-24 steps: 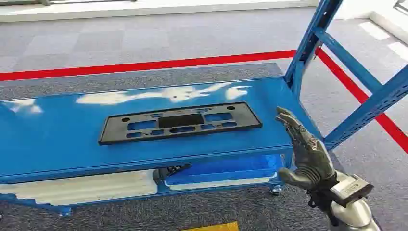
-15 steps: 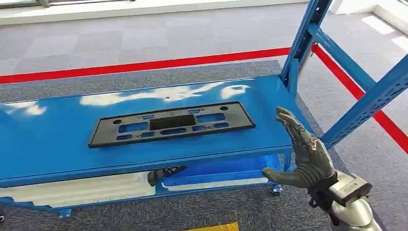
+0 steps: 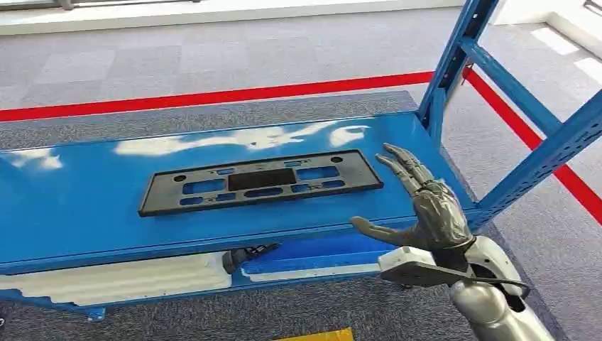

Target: Take the parts from the cabinet and place them on the table.

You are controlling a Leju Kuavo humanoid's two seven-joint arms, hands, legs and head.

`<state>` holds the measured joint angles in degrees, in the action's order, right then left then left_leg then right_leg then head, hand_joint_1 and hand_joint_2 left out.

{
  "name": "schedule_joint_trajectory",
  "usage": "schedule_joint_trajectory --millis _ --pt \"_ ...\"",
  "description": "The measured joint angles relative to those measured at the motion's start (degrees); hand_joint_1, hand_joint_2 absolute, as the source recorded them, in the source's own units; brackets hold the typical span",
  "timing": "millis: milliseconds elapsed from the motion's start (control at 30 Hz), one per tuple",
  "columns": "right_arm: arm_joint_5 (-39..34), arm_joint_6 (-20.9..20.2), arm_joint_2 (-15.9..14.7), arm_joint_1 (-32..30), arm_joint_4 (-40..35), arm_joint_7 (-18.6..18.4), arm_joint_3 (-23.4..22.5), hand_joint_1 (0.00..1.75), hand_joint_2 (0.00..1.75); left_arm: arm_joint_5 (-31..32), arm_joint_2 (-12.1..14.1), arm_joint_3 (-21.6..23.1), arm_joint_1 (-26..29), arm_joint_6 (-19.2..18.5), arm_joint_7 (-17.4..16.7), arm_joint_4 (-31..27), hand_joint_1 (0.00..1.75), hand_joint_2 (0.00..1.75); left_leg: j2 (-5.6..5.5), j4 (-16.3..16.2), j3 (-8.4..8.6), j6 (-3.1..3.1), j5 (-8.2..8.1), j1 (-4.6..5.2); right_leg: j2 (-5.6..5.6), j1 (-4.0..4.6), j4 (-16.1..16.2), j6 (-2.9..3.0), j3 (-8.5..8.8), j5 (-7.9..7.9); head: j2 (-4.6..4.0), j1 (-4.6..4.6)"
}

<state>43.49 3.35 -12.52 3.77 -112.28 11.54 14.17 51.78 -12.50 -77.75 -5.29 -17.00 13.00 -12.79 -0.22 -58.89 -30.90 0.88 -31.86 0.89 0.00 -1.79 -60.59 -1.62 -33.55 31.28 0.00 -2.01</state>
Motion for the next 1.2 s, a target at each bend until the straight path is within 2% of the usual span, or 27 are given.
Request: schedule_joint_trajectory --millis 167,200,733,1200 --pt "3.8 0.0 0.8 2.3 3.8 -1.5 4.5 0.00 0.00 0.9 0.0 0.1 0.0 0.2 -0.2 0.0 0.00 0.00 -0.01 0.0 0.03 0.01 -0.01 0.09 -0.06 -0.09 0.1 -0.03 0.11 -0.02 -0.02 0.00" --pt "4.1 -0.1 0.8 2.8 4.8 -1.7 5.3 0.00 1.75 0.9 0.0 0.1 0.0 0.2 -0.2 0.0 0.00 0.00 0.00 0.0 0.03 0.02 -0.01 0.10 -0.05 -0.09 0.1 -0.03 0.12 -0.02 0.00 0.00" --pt "11.9 -0.7 3.5 10.4 22.4 -6.6 14.9 0.00 1.75 3.1 0.0 1.7 -0.1 0.3 -0.4 0.0 0.00 0.00 -0.02 0.0 0.06 0.02 -0.01 0.13 -0.08 -0.09 0.1 -0.03 0.12 -0.03 -0.02 0.00" --pt "25.7 3.0 5.5 13.7 29.0 -13.8 19.3 0.00 1.75 4.0 0.1 2.8 -0.2 0.3 -0.4 0.0 0.00 0.00 -0.01 -0.1 0.06 0.02 -0.01 0.15 -0.07 -0.10 0.1 -0.03 0.13 -0.03 -0.02 0.00"
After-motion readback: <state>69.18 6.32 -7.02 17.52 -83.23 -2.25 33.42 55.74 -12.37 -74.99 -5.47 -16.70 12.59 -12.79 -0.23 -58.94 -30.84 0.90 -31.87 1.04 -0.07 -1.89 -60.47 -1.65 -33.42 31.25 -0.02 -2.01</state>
